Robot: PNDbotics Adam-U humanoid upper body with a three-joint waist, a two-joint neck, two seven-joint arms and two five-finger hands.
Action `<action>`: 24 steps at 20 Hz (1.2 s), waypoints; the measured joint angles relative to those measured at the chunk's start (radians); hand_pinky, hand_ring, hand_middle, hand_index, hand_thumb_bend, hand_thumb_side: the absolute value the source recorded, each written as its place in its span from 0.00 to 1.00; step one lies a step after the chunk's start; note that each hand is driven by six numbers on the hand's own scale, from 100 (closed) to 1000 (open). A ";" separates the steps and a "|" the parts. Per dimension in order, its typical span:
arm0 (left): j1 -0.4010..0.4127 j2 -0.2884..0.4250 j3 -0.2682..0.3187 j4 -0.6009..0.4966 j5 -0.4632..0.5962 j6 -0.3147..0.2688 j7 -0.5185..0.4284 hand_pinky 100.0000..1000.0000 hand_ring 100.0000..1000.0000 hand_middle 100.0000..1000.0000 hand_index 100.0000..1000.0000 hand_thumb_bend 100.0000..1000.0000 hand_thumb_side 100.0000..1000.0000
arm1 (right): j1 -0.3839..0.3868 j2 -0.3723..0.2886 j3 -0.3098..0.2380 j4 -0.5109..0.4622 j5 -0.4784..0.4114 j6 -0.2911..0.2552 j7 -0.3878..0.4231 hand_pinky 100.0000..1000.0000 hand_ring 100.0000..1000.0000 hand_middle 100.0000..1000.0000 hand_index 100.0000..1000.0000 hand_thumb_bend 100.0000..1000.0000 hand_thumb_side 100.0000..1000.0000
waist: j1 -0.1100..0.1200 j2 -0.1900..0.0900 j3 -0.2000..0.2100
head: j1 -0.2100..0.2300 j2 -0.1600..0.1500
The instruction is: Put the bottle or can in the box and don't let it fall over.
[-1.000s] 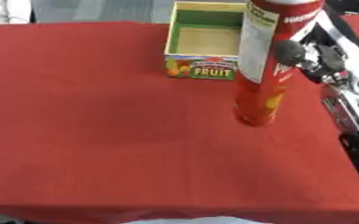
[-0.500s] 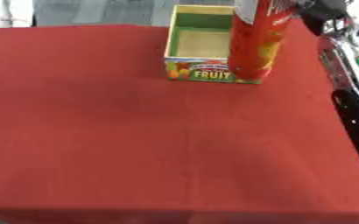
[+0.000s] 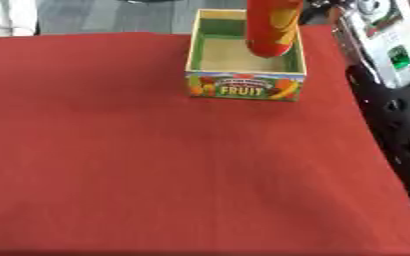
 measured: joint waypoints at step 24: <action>-0.031 -0.003 -0.006 -0.003 0.002 0.001 -0.009 0.69 0.78 0.72 0.76 0.36 0.75 | -0.105 0.035 -0.055 0.404 0.236 -0.072 -0.135 0.75 0.81 0.94 0.90 1.00 0.50 | 0.003 0.055 0.022 | -0.032 -0.062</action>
